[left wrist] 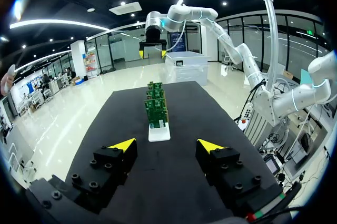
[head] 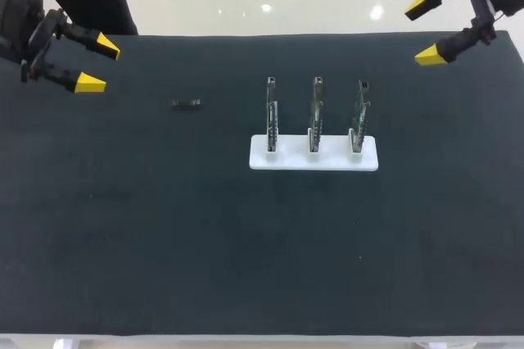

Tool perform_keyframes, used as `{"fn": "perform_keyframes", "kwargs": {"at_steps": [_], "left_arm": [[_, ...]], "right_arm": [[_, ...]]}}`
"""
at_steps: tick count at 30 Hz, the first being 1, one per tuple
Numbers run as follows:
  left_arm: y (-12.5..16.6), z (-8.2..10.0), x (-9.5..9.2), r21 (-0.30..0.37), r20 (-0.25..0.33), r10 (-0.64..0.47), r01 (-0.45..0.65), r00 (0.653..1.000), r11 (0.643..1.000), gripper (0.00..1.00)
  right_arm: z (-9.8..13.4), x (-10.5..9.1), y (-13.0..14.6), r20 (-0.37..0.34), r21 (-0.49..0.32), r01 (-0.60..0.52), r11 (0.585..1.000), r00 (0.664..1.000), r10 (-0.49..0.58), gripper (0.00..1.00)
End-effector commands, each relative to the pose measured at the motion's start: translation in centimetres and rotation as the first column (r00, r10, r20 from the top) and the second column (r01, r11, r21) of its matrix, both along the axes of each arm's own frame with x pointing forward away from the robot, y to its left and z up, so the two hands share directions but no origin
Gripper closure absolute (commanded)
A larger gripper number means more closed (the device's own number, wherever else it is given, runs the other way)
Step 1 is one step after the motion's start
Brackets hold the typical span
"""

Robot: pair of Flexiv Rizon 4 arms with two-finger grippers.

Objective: Pick up the optical module with the left hand, and insert it into the network port with the right hand.

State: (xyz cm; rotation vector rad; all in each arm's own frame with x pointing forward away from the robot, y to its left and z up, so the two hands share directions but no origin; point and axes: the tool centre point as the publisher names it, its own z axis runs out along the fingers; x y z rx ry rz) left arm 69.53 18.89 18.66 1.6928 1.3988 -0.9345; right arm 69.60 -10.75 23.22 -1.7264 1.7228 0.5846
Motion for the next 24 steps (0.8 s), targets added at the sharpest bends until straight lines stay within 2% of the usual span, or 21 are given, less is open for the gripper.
{"fn": "perform_keyframes", "kwargs": {"at_steps": [1,8,9,11,19,22,24], "left_arm": [[0.0,0.0,0.1,0.002,0.0,-0.002,0.002,1.0,1.0,0.0],[0.0,0.0,0.1,0.002,0.0,-0.002,0.002,1.0,1.0,0.0],[0.7,-0.1,0.2,0.013,0.002,-0.009,0.008,1.0,1.0,0.0],[1.8,-0.2,0.6,0.057,-0.031,-0.007,0.009,0.999,0.998,0.0],[5.3,-0.4,2.6,0.225,-0.093,0.045,-0.023,0.995,0.974,0.0],[6.4,-1.0,3.6,0.327,-0.138,0.084,-0.035,0.987,0.944,0.0],[7.0,-1.7,4.2,0.408,-0.157,0.119,-0.046,0.98,0.912,0.0]], "right_arm": [[-0.1,0.0,0.0,0.001,0.002,0.0,1.0,1.0,0.0,0.0],[-0.1,0.0,0.0,0.001,0.002,0.0,1.0,1.0,0.0,0.0],[-0.1,0.0,0.0,0.001,0.002,0.0,1.0,1.0,0.0,0.0],[-0.1,0.0,0.0,0.001,0.002,0.0,1.0,1.0,0.0,0.0],[-0.1,0.0,0.0,0.001,0.002,0.0,1.0,1.0,0.0,0.0],[-0.1,0.0,0.0,0.001,0.002,0.0,1.0,1.0,0.0,0.0],[-0.1,0.0,0.0,0.001,0.002,0.0,1.0,1.0,0.0,0.0]]}}
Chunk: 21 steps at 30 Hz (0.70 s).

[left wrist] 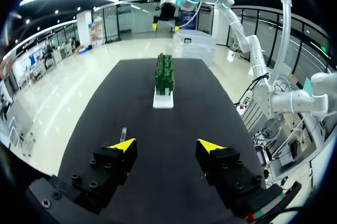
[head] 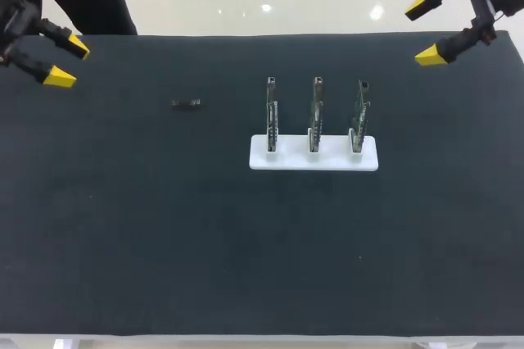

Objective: Pick up the optical module with the left hand, and insert it into the network port with the right hand.

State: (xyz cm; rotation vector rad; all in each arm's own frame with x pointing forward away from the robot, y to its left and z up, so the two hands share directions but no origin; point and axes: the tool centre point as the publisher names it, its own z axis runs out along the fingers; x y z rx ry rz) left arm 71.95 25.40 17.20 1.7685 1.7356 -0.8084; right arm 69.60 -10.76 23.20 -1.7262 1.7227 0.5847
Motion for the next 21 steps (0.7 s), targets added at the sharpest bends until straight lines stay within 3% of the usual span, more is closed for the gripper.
{"fn": "perform_keyframes", "kwargs": {"at_steps": [1,5,8,21], "left_arm": [[0.8,-0.5,2.1,0.165,-0.113,0.003,0.016,0.994,0.986,0.0],[1.5,-2.1,3.1,0.301,-0.157,0.066,-0.016,0.985,0.953,0.0],[1.3,-3.3,4.1,0.459,-0.286,0.178,-0.029,0.941,0.888,0.0],[1.0,-3.6,4.5,0.464,-0.306,0.191,-0.029,0.933,0.885,0.0]], "right_arm": [[0.0,0.0,0.0,0.001,0.002,0.0,1.0,1.0,0.0,0.0],[0.0,0.0,0.0,0.001,0.002,0.0,1.0,1.0,0.0,0.0],[0.0,0.0,0.0,0.001,0.002,0.0,1.0,1.0,0.0,0.0],[0.0,0.0,0.0,0.001,0.002,0.0,1.0,1.0,0.0,0.0]]}}
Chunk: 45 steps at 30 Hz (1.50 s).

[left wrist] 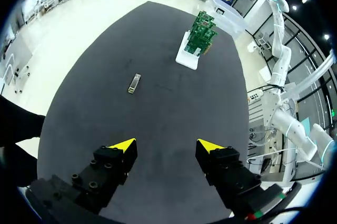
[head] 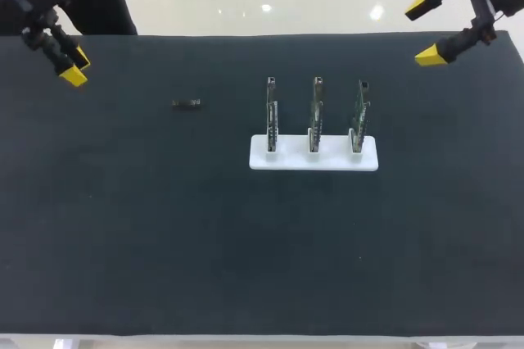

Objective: Pick up the optical module with the left hand, and insert it into the network port with the right hand.

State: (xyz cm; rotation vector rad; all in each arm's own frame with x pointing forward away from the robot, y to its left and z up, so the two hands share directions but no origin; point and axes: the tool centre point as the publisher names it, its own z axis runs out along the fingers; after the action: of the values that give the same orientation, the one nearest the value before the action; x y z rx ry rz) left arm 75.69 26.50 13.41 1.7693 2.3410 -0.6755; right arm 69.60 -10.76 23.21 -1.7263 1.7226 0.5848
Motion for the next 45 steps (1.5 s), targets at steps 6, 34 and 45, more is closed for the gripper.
{"fn": "perform_keyframes", "kwargs": {"at_steps": [6,34,45], "left_arm": [[-0.1,0.2,0.8,0.047,-0.1,-0.054,0.058,0.994,0.997,0.0],[-7.3,-4.4,4.4,0.213,0.29,-0.247,0.189,0.925,0.959,0.0],[-8.9,-7.4,5.9,0.281,0.289,-0.237,0.154,0.928,0.947,0.0]], "right_arm": [[0.0,0.0,0.0,0.001,0.002,0.0,1.0,1.0,0.0,0.0],[0.0,0.0,0.0,0.001,0.002,0.0,1.0,1.0,0.0,0.0],[0.0,0.0,0.0,0.001,0.002,0.0,1.0,1.0,0.0,0.0]]}}
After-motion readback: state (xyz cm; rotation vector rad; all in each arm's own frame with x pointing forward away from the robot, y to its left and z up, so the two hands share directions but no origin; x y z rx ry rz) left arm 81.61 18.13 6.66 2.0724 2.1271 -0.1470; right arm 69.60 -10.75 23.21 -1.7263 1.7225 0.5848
